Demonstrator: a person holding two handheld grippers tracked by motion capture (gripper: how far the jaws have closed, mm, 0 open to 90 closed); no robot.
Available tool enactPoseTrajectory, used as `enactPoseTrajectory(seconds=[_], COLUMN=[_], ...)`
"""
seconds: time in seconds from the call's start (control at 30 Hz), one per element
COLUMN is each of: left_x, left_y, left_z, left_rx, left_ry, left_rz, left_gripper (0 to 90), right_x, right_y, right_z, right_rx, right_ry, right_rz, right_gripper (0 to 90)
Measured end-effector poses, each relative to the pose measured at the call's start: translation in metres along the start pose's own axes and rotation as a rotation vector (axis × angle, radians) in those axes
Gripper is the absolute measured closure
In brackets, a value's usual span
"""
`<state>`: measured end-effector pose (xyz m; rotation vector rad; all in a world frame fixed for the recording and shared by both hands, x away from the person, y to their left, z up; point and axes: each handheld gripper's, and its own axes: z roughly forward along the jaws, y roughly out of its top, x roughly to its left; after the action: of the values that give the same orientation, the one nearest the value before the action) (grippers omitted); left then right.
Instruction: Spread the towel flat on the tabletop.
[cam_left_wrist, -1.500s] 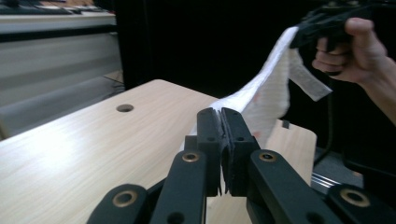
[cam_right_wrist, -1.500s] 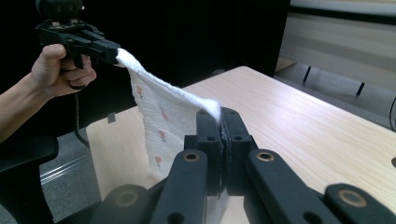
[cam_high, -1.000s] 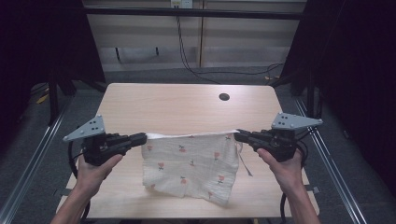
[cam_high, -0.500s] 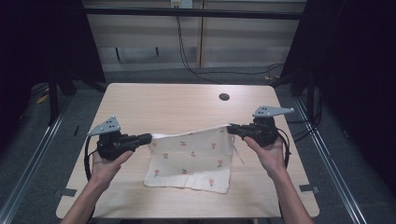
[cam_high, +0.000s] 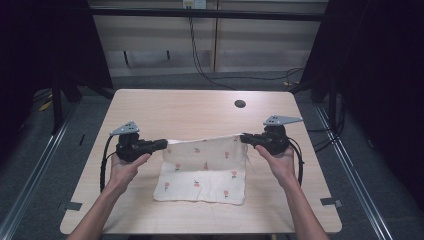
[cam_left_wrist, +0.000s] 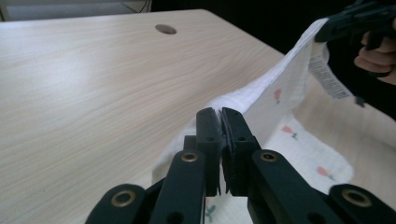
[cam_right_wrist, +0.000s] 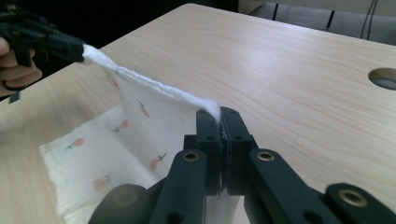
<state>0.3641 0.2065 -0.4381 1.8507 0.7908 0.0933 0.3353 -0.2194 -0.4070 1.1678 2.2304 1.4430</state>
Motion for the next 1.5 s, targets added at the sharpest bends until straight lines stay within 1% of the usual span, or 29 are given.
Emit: enactPoseTrajectory(seconds=[0.13, 0.17, 0.2, 0.23, 0.3, 0.4, 0.43, 0.47, 0.53, 0.57, 0.63, 0.73, 0.8, 0.83, 0.9, 0.97, 1.03, 1.1, 1.13, 1.17, 1.2, 1.27, 1.3, 1.33, 1.37, 1.4, 1.43, 1.47, 1.5], left_x=[0.007, 0.011, 0.011, 0.013, 0.019, 0.025, 0.03, 0.03, 0.034, 0.038, 0.04, 0.045, 0.046, 0.046, 0.045, 0.042, 0.04, 0.038, 0.038, 0.035, 0.035, 0.033, 0.032, 0.032, 0.029, 0.029, 0.027, 0.027, 0.026], left_y=[-0.003, -0.004, -0.004, -0.005, -0.009, -0.012, -0.014, -0.014, -0.016, -0.018, -0.019, -0.019, -0.019, -0.019, -0.018, -0.015, -0.013, -0.013, -0.014, -0.015, -0.015, -0.016, -0.017, -0.017, -0.019, -0.019, -0.022, -0.022, -0.023], left_z=[0.01, 0.016, 0.016, 0.02, 0.026, 0.035, 0.04, 0.04, 0.045, 0.05, 0.052, 0.059, 0.061, 0.062, 0.059, 0.054, 0.048, 0.044, 0.042, 0.038, 0.038, 0.033, 0.026, 0.026, 0.018, 0.018, 0.01, 0.01, 0.005], left_rx=[0.007, 0.027, 0.027, 0.048, 0.066, 0.094, 0.099, 0.099, 0.124, 0.129, 0.138, 0.131, 0.117, 0.118, 0.115, 0.106, 0.101, 0.096, 0.102, 0.113, 0.113, 0.113, 0.107, 0.107, 0.1, 0.1, 0.092, 0.092, 0.082], left_ry=[0.005, 0.018, 0.018, 0.029, 0.032, 0.045, 0.048, 0.048, 0.064, 0.068, 0.071, 0.081, 0.083, 0.097, 0.102, 0.107, 0.102, 0.117, 0.104, 0.101, 0.101, 0.089, 0.078, 0.078, 0.065, 0.065, 0.063, 0.063, 0.059], left_rz=[-0.013, -0.014, -0.014, -0.004, -0.024, -0.018, -0.037, -0.037, -0.037, -0.047, -0.048, -0.071, -0.101, -0.104, -0.107, -0.1, -0.092, -0.094, -0.087, -0.069, -0.069, -0.064, -0.062, -0.062, -0.059, -0.059, -0.06, -0.06, -0.073], left_gripper=[86.5, 85.9, 84.7, 84.7, 84.5, 84.7, 84.5, 84.5, 84.5, 84.3, 84.1, 83.8, 83.1, 74.8, 73.9, 68.6, 67.4, 65.3, 65.1, 65.1, 65.3, 65.4, 65.7, 66.6, 66.9, 67.0, 66.8, 66.2, 66.3], right_x=[-0.006, -0.01, -0.01, -0.012, -0.017, -0.028, -0.031, -0.031, -0.037, -0.042, -0.043, -0.049, -0.053, -0.056, -0.057, -0.059, -0.061, -0.061, -0.061, -0.059, -0.059, -0.058, -0.056, -0.056, -0.051, -0.051, -0.044, -0.044, -0.036], right_y=[-0.004, -0.007, -0.007, -0.008, -0.011, -0.017, -0.018, -0.018, -0.022, -0.026, -0.028, -0.031, -0.032, -0.032, -0.031, -0.027, -0.026, -0.025, -0.025, -0.024, -0.024, -0.021, -0.018, -0.018, -0.016, -0.016, -0.016, -0.016, -0.02], right_z=[0.009, 0.016, 0.016, 0.02, 0.027, 0.043, 0.047, 0.047, 0.055, 0.061, 0.064, 0.073, 0.077, 0.08, 0.081, 0.083, 0.082, 0.082, 0.08, 0.076, 0.076, 0.07, 0.063, 0.063, 0.055, 0.055, 0.047, 0.047, 0.039], right_rx=[0.02, 0.037, 0.037, 0.046, 0.058, 0.104, 0.116, 0.116, 0.134, 0.141, 0.147, 0.164, 0.171, 0.18, 0.18, 0.185, 0.195, 0.197, 0.193, 0.19, 0.19, 0.175, 0.164, 0.164, 0.165, 0.165, 0.171, 0.171, 0.178], right_ry=[-0.011, -0.009, -0.009, -0.013, -0.01, -0.034, -0.042, -0.042, -0.052, -0.054, -0.063, -0.083, -0.099, -0.122, -0.127, -0.151, -0.154, -0.151, -0.138, -0.168, -0.168, -0.178, -0.189, -0.189, -0.169, -0.169, -0.145, -0.145, -0.119], right_rz=[0.015, 0.018, 0.018, 0.021, 0.028, 0.037, 0.038, 0.038, 0.044, 0.054, 0.062, 0.06, 0.074, 0.077, 0.071, 0.074, 0.078, 0.077, 0.079, 0.061, 0.061, 0.063, 0.055, 0.055, 0.038, 0.038, 0.022, 0.022, 0.022], right_gripper=[88.1, 88.0, 88.0, 87.9, 87.7, 87.6, 87.5, 87.5, 87.6, 87.7, 87.7, 87.6, 87.3, 86.2, 85.8, 79.9, 79.4, 77.2, 74.9, 69.1, 69.1, 63.4, 62.7, 62.7, 61.6, 61.6, 60.7, 60.7, 56.6])
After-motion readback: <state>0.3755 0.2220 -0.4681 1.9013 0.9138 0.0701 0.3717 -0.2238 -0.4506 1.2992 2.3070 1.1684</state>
